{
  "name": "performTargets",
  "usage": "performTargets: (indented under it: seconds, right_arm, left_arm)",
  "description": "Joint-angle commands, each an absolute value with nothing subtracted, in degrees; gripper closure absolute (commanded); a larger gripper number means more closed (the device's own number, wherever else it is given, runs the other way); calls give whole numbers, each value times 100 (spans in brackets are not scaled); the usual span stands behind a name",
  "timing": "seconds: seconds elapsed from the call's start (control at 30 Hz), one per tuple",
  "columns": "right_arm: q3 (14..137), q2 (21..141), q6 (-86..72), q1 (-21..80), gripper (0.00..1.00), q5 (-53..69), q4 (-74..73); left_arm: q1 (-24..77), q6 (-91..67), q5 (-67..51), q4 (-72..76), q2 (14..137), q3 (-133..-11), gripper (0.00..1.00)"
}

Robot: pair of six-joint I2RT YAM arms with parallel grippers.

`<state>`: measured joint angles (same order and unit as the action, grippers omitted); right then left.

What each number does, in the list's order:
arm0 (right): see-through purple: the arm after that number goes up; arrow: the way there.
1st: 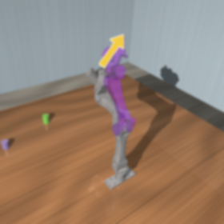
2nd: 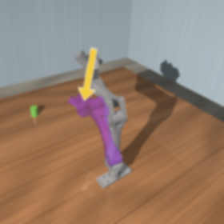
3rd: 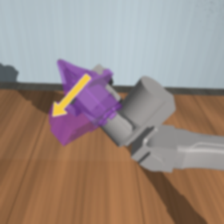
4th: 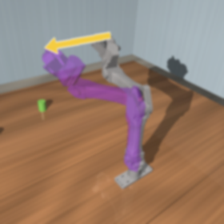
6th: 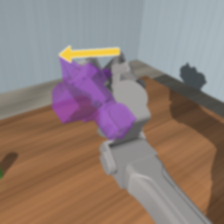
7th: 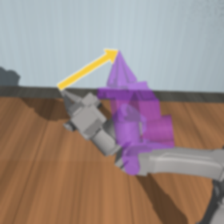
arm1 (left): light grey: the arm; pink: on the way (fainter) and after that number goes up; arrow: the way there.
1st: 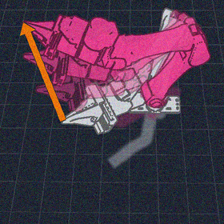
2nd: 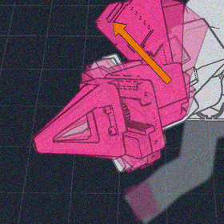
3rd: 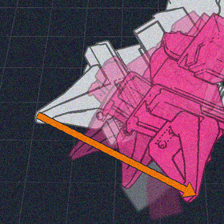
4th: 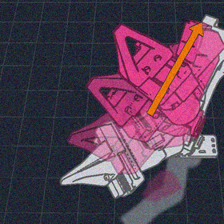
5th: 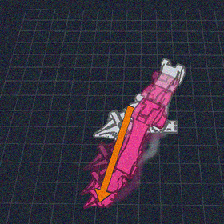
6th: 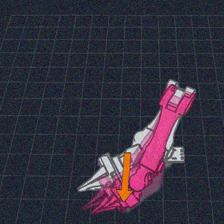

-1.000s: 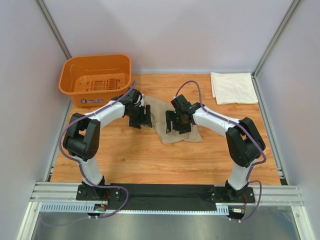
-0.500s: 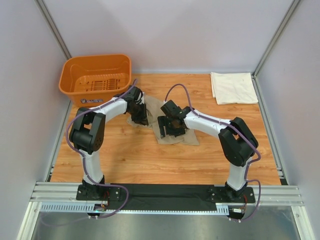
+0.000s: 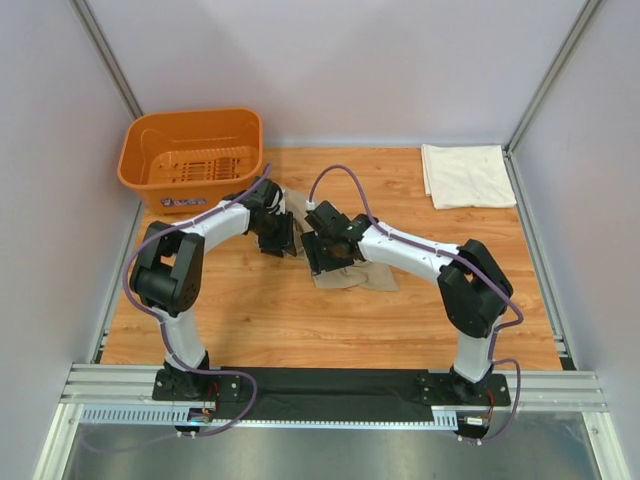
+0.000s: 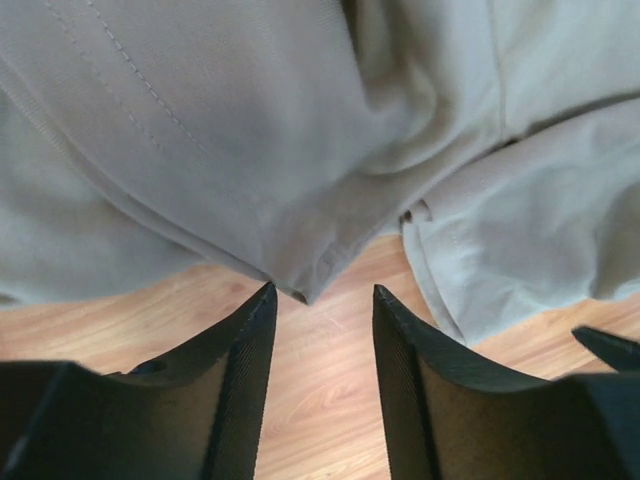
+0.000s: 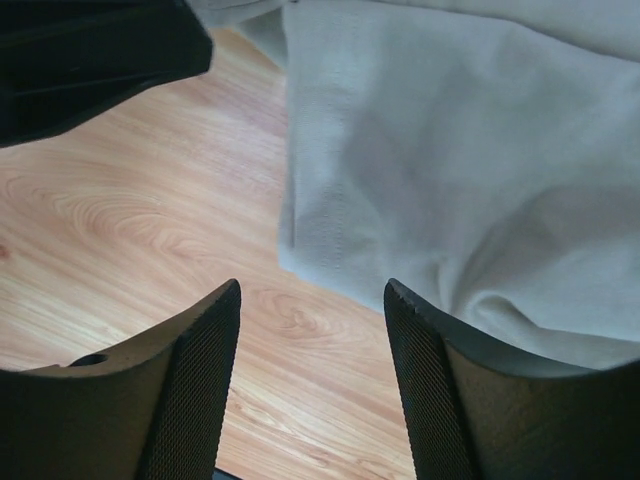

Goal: Fold and stack the t-shirts
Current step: Flatten the tshirt out

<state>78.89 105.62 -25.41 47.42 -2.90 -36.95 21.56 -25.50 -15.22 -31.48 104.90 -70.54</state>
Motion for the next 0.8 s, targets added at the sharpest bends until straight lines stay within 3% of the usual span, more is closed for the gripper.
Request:
performTargets:
  seconds: [0.0,0.17,0.43,0.47,0.6,0.63,0.77]
  right_arm:
    - [8165,10801,-2426,4843,39,-325,-3603]
    - [8253,10977,-2408,4931,40,-343,-3656]
    - [8235,11381,-2347,4966,52,-703,-3639]
    - [8253,11417,-2329,4966,53,-729,-3639]
    - [8288,11531,-2355,4966,76,-878,-3682]
    - [8288,11514,-2390,4966,89,-914,-3709]
    - [8016,10910,-2513,4957,100,-1151,-3832]
  left_arm:
    - [2127,-2452,-1565,-3111,10784,-7251,51]
    - [2109,-2312,-1371,-3164,10916,-7356,62]
    - [2065,-2303,-1389,-3287,10846,-7532,100]
    - [2065,-2303,-1380,-3331,10793,-7567,100]
    - [2065,-2311,-1319,-3436,10460,-7541,100]
    - [2065,-2312,-1284,-3480,10363,-7515,100]
    - [2065,-2373,-1064,-3595,9566,-7279,100]
